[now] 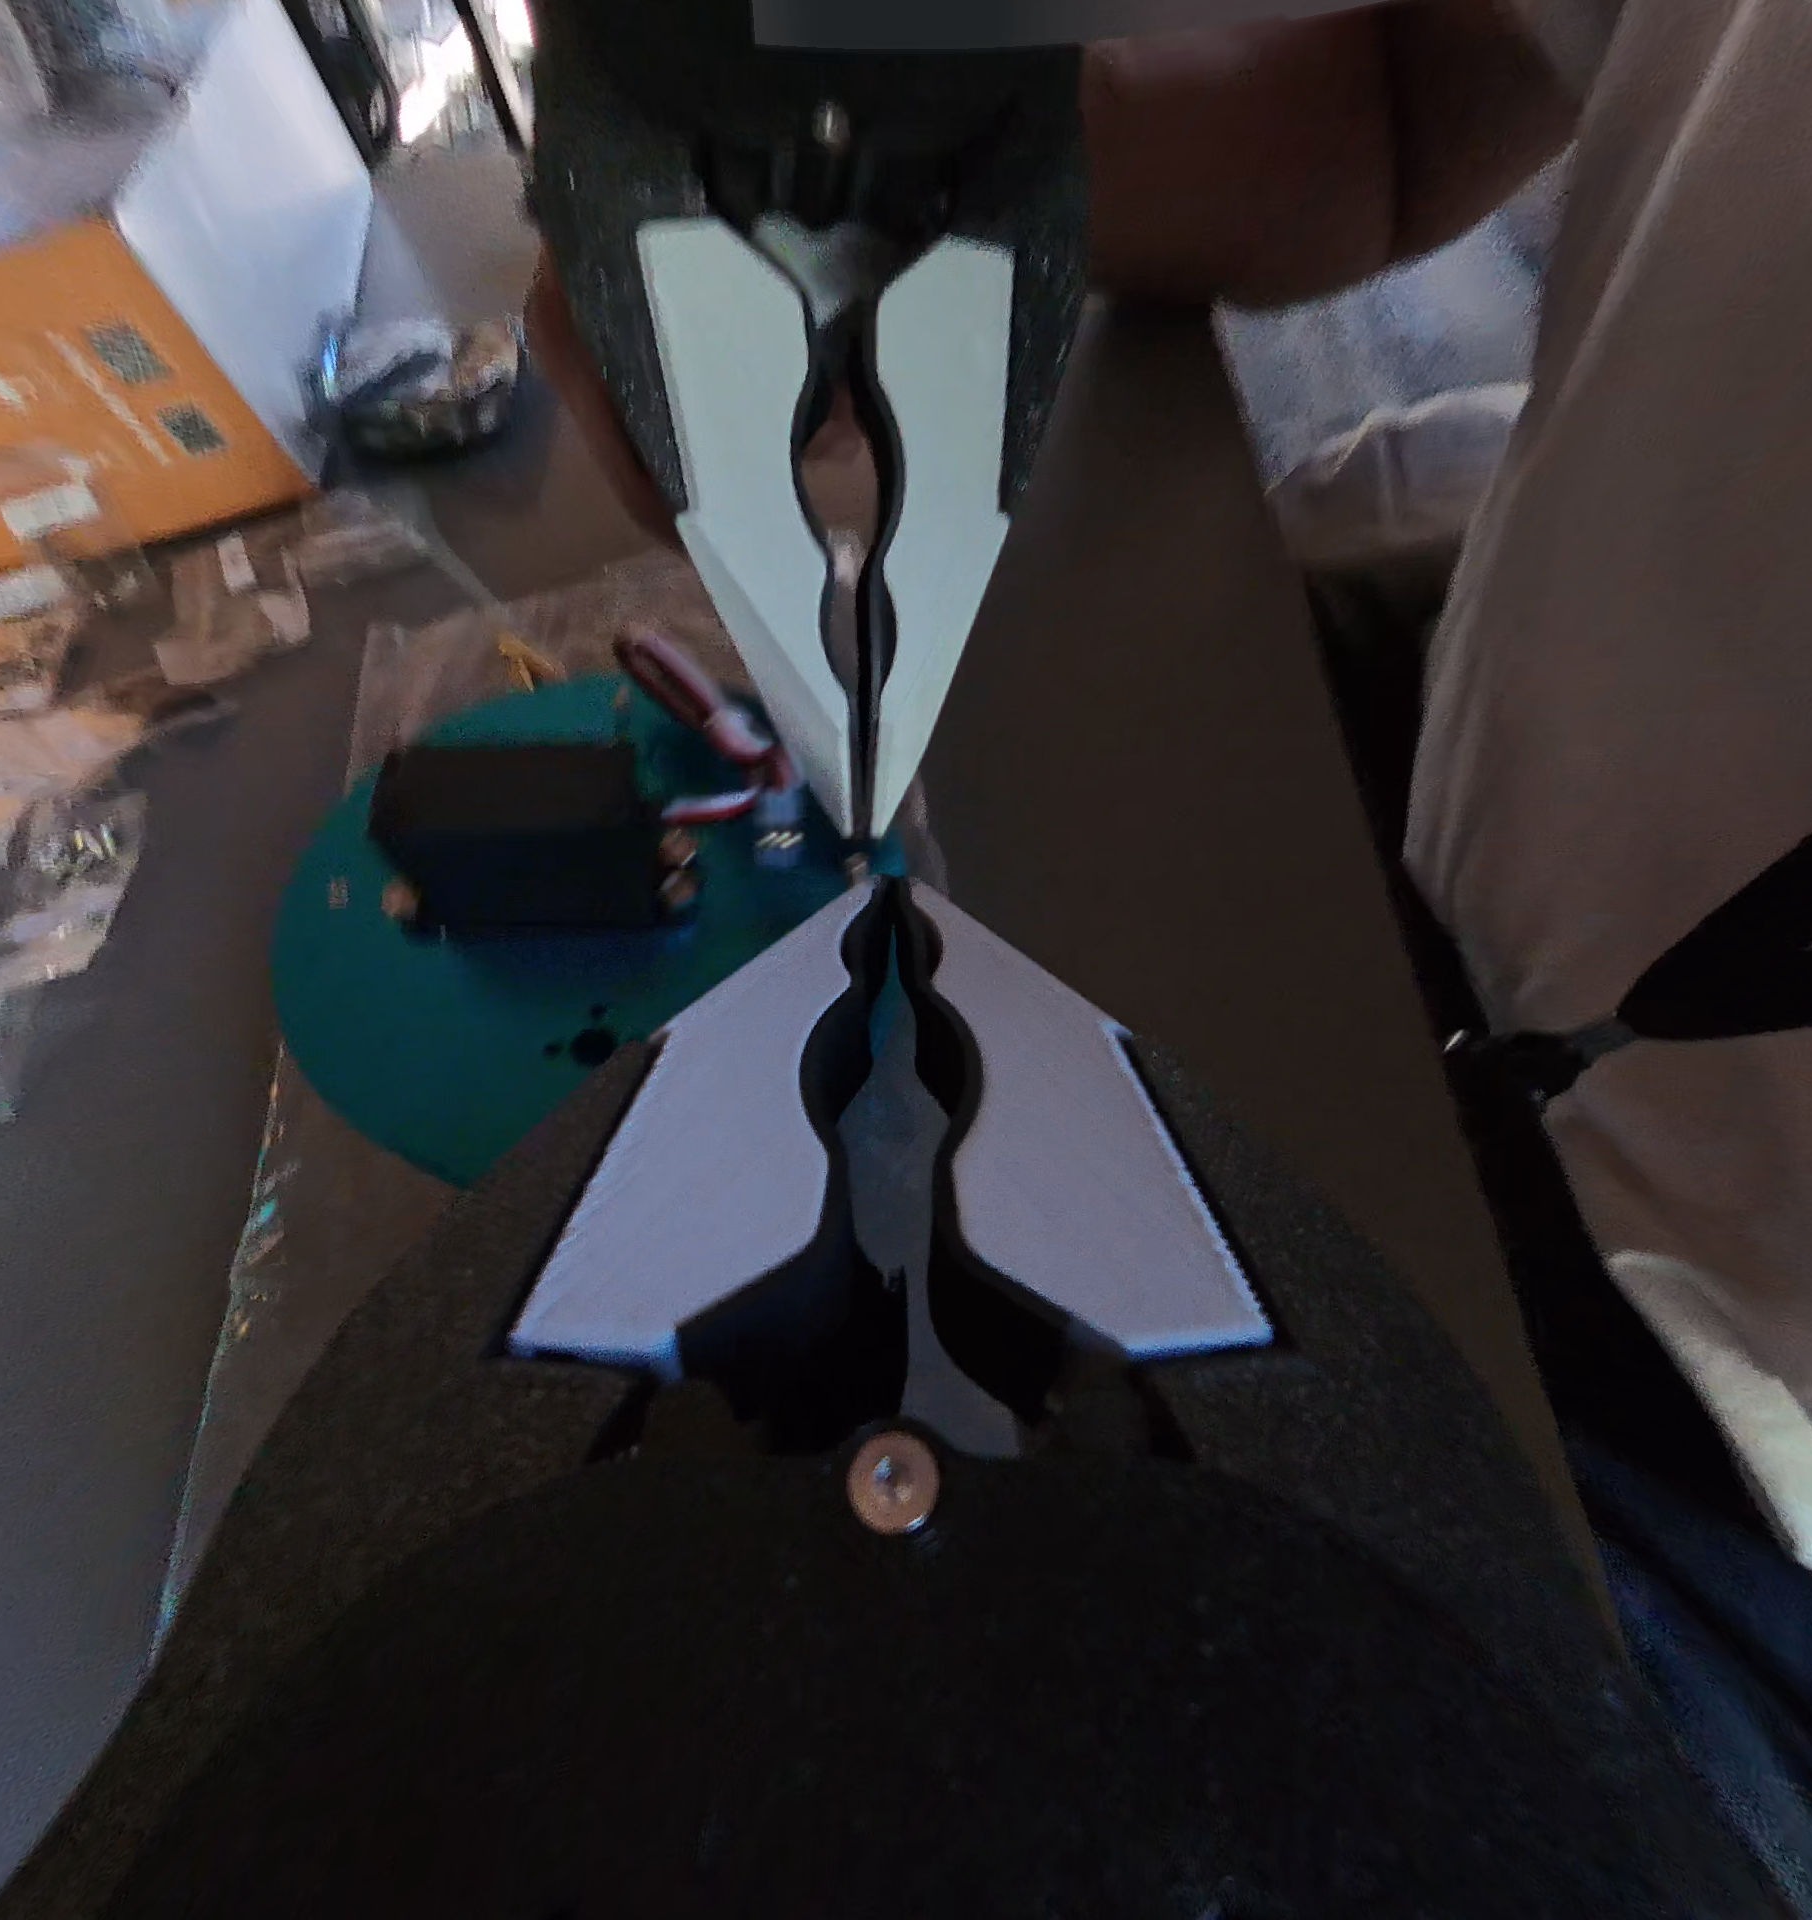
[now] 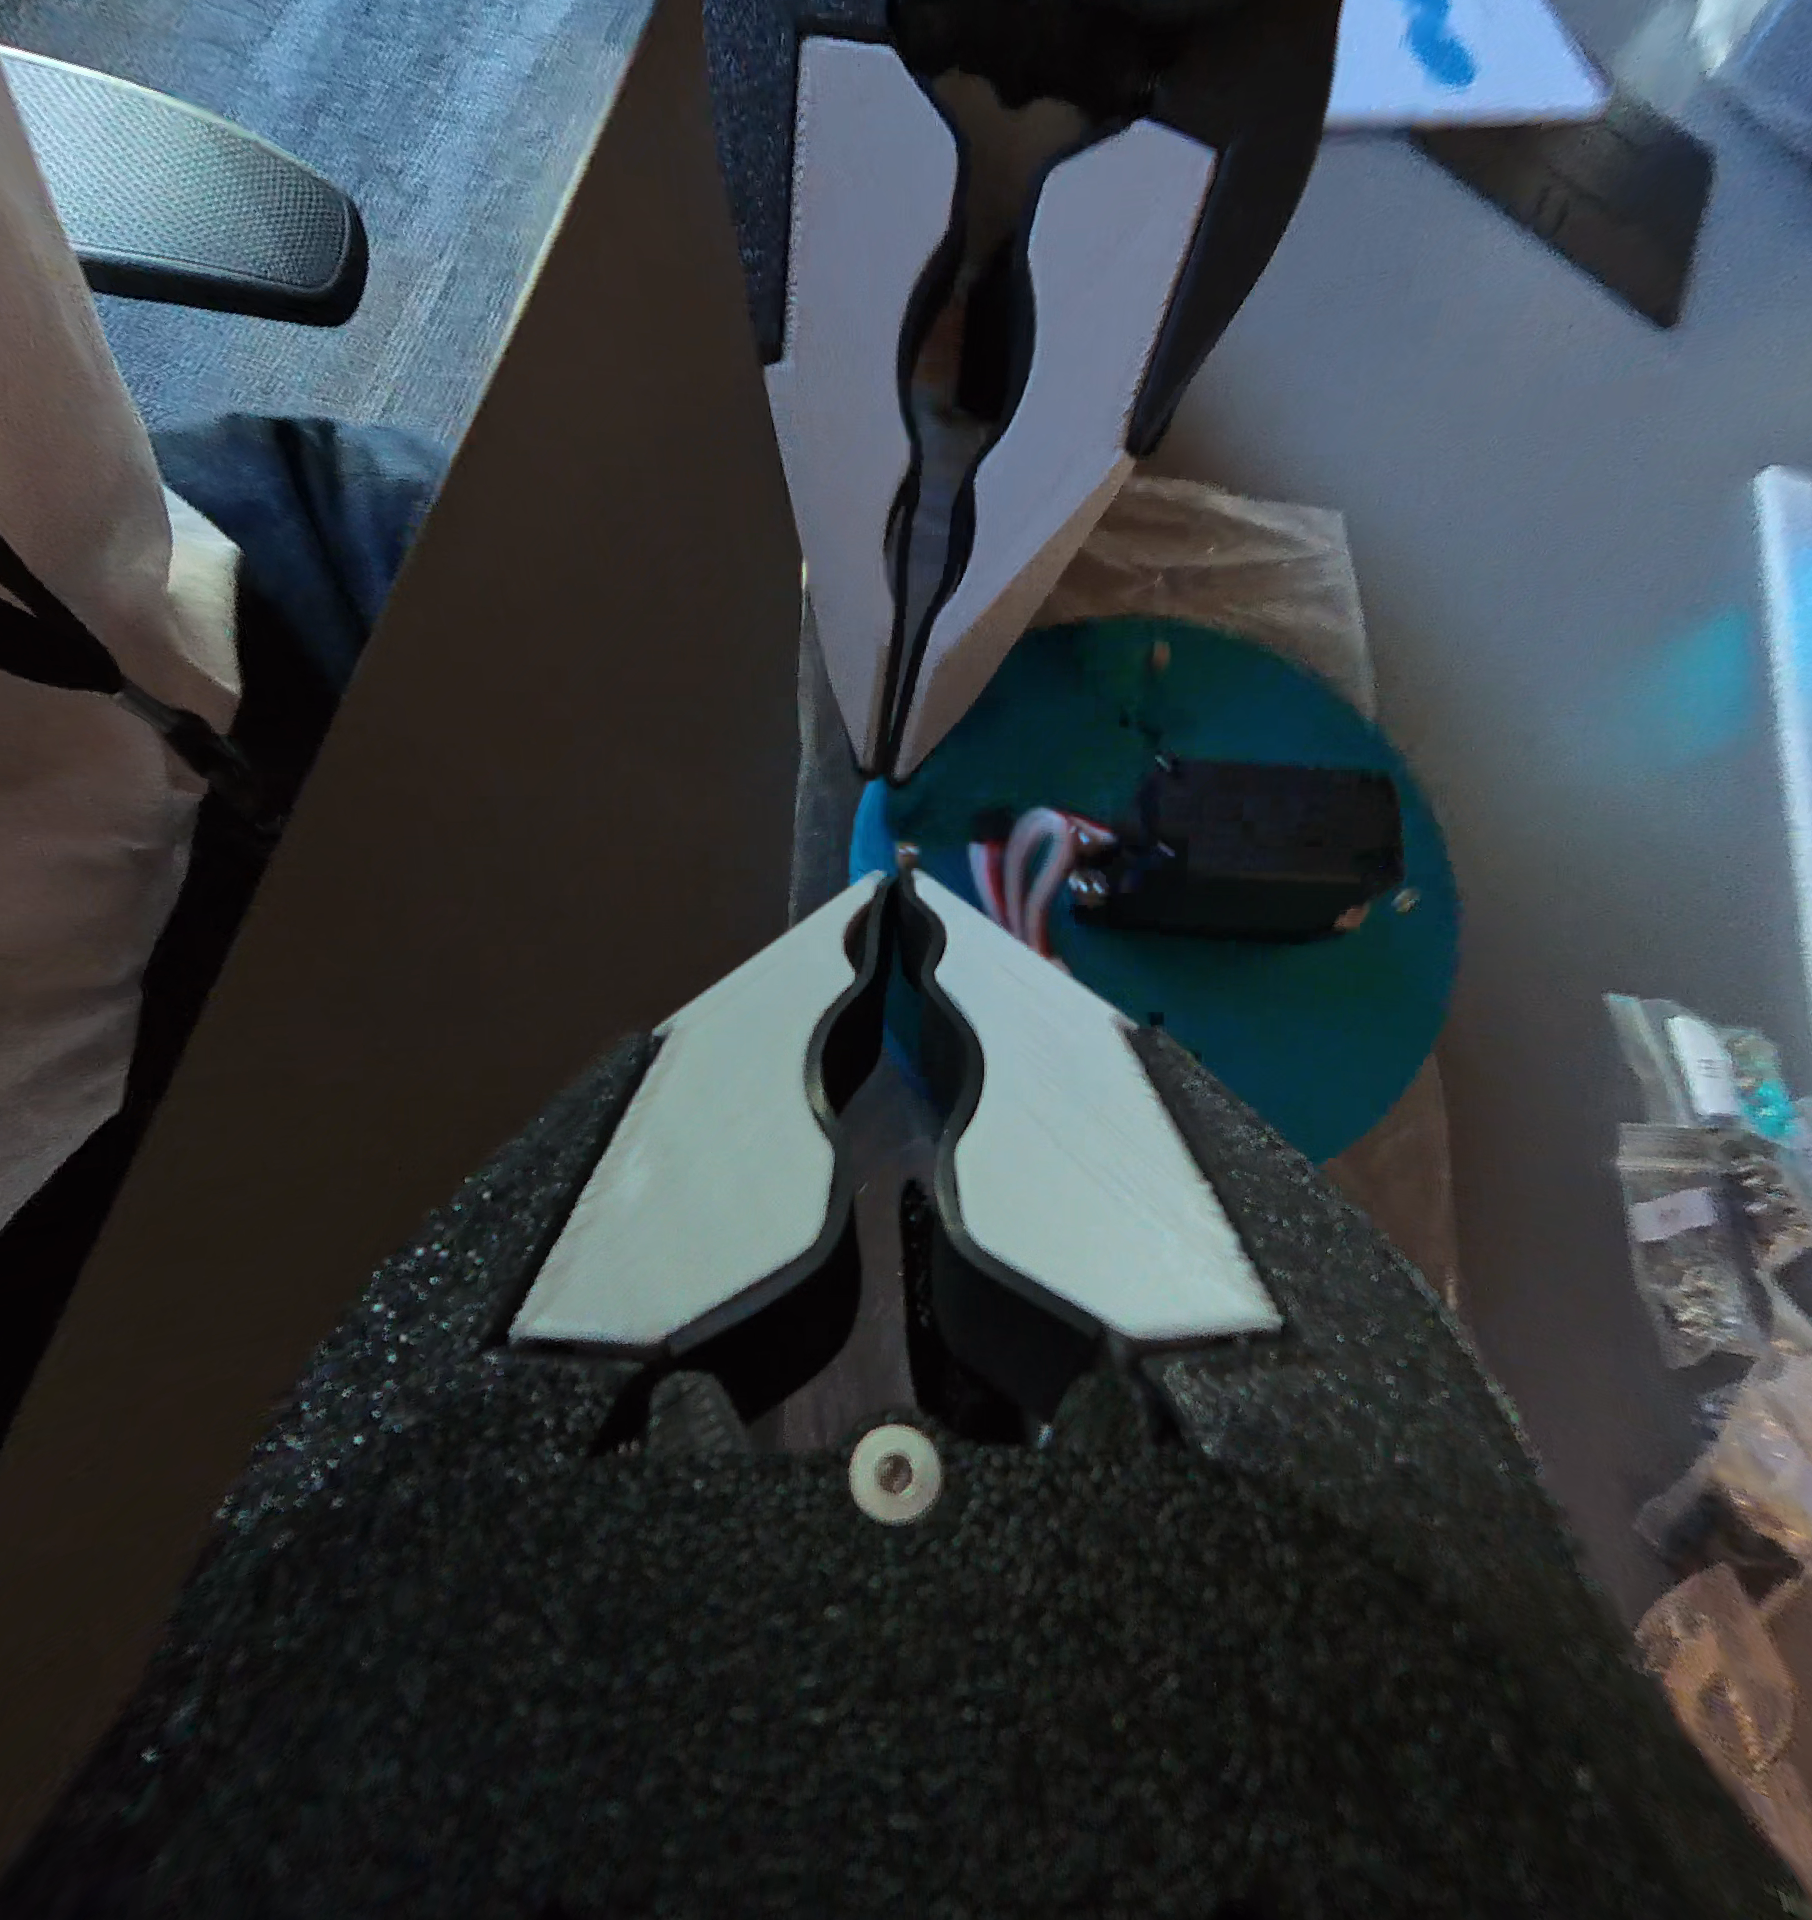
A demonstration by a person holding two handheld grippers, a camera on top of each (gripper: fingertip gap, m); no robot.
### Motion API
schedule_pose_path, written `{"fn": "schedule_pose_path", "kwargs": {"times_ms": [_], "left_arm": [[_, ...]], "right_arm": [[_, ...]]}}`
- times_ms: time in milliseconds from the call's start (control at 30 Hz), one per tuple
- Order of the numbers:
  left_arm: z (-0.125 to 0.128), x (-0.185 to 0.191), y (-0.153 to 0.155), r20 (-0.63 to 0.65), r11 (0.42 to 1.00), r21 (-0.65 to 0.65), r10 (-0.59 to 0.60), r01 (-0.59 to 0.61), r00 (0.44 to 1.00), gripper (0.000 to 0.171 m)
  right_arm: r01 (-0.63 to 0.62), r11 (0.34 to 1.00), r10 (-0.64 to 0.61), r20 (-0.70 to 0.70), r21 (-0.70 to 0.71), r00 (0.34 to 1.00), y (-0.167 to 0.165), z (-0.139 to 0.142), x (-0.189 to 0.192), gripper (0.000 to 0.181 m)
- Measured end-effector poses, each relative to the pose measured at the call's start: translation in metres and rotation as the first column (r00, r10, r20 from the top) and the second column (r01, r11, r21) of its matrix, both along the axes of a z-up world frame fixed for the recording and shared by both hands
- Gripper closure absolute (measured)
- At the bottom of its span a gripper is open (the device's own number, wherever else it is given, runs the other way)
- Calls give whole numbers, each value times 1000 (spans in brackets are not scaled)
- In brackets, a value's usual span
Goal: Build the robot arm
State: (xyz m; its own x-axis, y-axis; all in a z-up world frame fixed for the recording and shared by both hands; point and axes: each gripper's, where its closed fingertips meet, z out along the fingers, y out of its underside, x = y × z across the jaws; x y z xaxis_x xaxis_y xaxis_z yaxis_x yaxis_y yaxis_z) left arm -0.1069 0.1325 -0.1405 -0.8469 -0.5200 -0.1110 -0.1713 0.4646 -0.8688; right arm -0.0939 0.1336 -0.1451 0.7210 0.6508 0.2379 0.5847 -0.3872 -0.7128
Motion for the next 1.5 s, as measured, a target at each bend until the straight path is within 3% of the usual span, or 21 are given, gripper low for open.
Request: {"fn": "schedule_pose_path", "kwargs": {"times_ms": [133, 300, 467, 600, 667, 800, 967, 1067, 1167, 1400, 1500], "left_arm": [[10, -2, -2, -3, 999, -35, -10, 10, 1000, 171], [27, 1, 19, 36, 995, -95, 0, 4, 999, 155], [18, 6, 37, 174, 999, 33, 25, -31, 984, 148], [12, 6, 35, 303, 983, 163, 26, -79, 952, 139], [9, 2, 38, 415, 951, 275, 15, -141, 910, 135], [1, 2, 37, 601, 828, 473, -54, -300, 798, 132], [-16, 13, 37, 643, 632, 645, -143, -431, 753, 122], [-19, 19, 33, 675, 551, 681, -218, -482, 704, 125], [-20, 26, 31, 695, 479, 697, -267, -534, 668, 131], [-23, 29, 29, 689, 481, 695, -234, -534, 686, 137], [-22, 30, 29, 683, 493, 694, -223, -524, 695, 137]], "right_arm": [[20, 1000, -19, -10, 15, 1000, 1, 8, 4, 181], [7, 998, -7, -5, 59, 1000, 2, 13, 6, 174], [-7, 988, -13, 127, 157, 992, 7, 10, 5, 147], [-21, 965, -65, 319, 260, 945, 5, 9, 2, 141], [-4, 930, -171, 443, 367, 880, 1, 12, 10, 141], [9, 885, -282, 521, 466, 806, -6, 9, 8, 141], [-8, 866, -363, 639, 500, 678, -1, 1, 14, 139], [-40, 853, -402, 703, 521, 587, 7, -1, 18, 148], [-61, 858, -401, 741, 509, 539, 12, -6, 20, 157], [-35, 874, -404, 766, 484, 501, 12, -7, 24, 161], [-27, 873, -405, 754, 487, 517, 13, -6, 25, 161]]}}
